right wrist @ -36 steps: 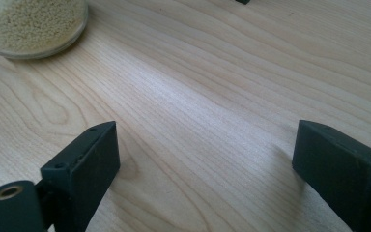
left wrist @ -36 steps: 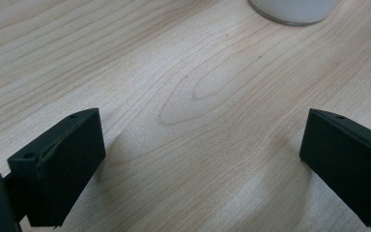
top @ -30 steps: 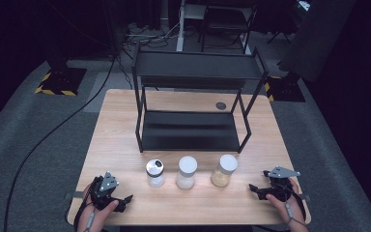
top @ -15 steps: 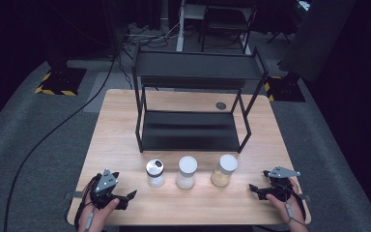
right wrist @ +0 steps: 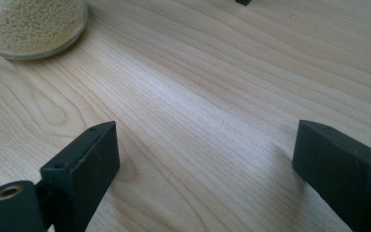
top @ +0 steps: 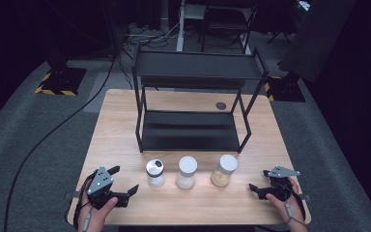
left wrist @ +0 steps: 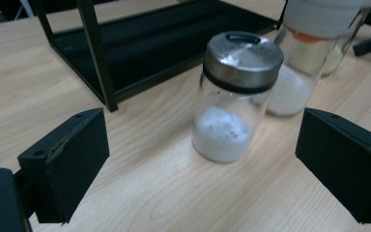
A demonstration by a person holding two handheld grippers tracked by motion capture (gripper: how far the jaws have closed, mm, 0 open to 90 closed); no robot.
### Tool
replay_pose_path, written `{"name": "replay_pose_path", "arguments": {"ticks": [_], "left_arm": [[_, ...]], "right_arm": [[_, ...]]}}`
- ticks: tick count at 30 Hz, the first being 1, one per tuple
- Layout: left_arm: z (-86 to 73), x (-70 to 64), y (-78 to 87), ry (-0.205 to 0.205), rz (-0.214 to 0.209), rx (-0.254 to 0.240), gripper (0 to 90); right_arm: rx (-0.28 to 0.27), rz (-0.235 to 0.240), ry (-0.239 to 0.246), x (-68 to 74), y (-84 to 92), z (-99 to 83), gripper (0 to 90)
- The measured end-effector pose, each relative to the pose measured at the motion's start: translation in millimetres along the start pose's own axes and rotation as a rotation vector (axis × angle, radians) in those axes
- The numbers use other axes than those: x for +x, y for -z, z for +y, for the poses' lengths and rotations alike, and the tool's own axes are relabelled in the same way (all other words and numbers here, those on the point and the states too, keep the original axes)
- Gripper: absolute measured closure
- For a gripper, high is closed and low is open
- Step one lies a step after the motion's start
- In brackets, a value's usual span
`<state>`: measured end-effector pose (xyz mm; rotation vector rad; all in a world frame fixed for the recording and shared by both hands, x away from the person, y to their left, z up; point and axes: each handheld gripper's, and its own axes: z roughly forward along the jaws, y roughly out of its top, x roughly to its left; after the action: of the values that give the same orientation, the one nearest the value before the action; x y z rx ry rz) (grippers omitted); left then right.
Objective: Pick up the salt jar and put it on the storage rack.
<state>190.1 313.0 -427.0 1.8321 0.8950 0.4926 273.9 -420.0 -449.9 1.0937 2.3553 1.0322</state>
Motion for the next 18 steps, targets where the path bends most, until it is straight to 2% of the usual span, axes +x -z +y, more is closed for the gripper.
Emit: {"name": "replay_pose_path", "arguments": {"ticks": [2, 18], "left_arm": [[0.2, -1.6, -1.3, -0.005, 0.002, -0.014, 3.9], [18.7, 3.3, -35.6, -0.035, -0.094, -0.053, 3.9]], "right_arm": [[0.000, 0.000, 0.000, 0.0, 0.0, 0.0, 9.4], [0.000, 0.000, 0.000, 0.0, 0.0, -0.1, 9.4]]}}
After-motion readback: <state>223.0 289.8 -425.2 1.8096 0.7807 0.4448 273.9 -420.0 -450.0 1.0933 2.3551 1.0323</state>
